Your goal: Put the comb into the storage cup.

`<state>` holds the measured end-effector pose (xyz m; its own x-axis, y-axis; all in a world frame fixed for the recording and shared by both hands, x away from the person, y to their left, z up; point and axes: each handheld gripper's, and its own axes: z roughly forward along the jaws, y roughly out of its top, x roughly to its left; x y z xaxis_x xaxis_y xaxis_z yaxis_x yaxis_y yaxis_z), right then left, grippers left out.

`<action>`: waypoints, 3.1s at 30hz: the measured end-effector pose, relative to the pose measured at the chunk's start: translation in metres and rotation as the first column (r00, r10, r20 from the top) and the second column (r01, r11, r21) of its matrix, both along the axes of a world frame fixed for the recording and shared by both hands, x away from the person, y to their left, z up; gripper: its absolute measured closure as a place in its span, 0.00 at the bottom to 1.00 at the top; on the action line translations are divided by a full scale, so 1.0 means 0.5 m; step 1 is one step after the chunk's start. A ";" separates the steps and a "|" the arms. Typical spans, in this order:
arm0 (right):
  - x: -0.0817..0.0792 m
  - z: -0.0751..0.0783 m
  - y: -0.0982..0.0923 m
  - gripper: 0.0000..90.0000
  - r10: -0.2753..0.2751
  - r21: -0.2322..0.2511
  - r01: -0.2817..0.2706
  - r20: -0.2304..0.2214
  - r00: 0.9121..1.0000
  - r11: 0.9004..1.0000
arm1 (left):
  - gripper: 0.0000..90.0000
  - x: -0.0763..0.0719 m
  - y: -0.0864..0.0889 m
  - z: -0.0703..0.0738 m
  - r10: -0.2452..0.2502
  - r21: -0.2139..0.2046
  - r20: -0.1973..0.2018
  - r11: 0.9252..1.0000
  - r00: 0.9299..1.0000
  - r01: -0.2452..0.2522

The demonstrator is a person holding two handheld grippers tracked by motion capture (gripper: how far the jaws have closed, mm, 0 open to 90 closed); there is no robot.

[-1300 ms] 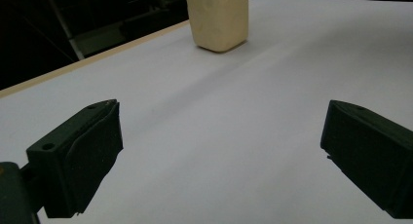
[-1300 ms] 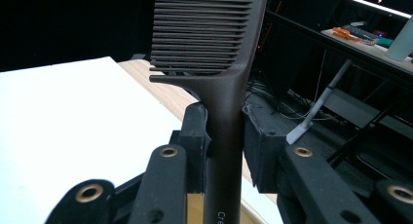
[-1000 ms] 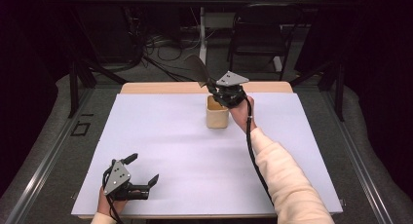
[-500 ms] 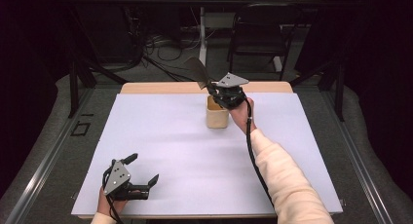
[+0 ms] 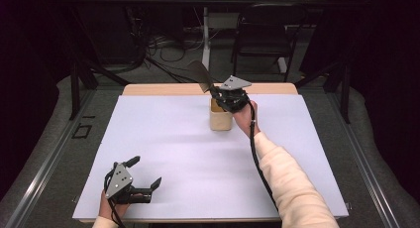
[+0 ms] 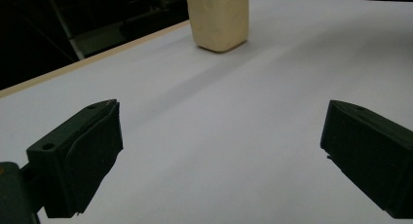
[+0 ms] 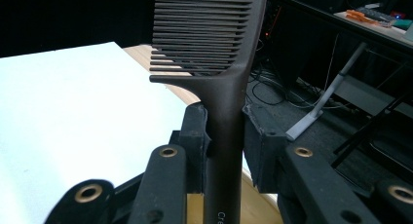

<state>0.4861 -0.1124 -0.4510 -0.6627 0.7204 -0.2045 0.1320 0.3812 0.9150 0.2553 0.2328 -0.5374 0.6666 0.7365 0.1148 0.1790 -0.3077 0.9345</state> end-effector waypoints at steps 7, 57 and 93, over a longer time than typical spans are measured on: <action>0.001 -0.007 -0.001 0.80 -0.002 -0.003 0.002 -0.011 1.000 1.000 | 0.02 0.000 0.000 0.000 0.000 0.001 -0.001 1.000 1.000 0.000; 0.019 -0.047 -0.003 0.79 -0.023 -0.029 0.019 -0.130 0.991 0.999 | 0.02 0.000 -0.001 0.000 0.000 0.000 -0.004 1.000 1.000 0.000; 0.016 -0.062 -0.014 0.73 -0.031 -0.047 0.022 -0.188 0.982 0.999 | 0.02 0.000 -0.001 0.000 -0.001 0.001 -0.004 1.000 1.000 0.001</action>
